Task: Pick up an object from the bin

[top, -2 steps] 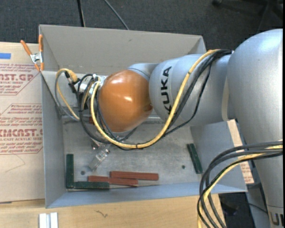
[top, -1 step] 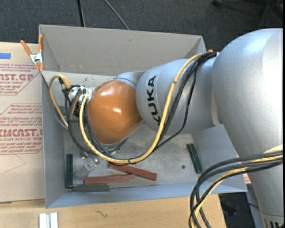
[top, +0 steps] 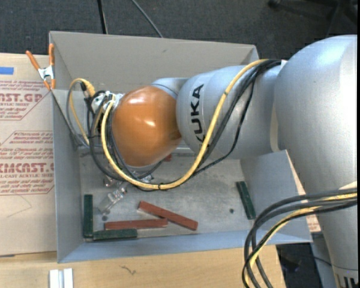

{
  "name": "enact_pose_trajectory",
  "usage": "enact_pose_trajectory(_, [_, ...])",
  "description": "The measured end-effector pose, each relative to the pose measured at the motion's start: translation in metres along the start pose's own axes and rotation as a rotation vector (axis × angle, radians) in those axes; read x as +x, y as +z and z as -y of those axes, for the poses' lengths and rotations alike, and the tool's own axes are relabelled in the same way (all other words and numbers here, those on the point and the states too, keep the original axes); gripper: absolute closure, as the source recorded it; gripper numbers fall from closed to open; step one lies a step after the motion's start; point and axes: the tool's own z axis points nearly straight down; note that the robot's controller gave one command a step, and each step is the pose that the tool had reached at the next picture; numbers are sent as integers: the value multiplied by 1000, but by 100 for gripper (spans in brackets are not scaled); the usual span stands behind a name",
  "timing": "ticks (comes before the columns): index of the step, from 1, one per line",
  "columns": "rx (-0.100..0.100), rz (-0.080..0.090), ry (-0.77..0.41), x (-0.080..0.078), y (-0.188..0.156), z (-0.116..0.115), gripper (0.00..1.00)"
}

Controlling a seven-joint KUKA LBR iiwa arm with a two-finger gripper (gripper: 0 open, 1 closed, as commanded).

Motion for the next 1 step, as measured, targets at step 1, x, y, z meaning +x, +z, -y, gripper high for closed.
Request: enact_pose_trajectory(1, [-1, -1, -187, 75, 12, -74, 0])
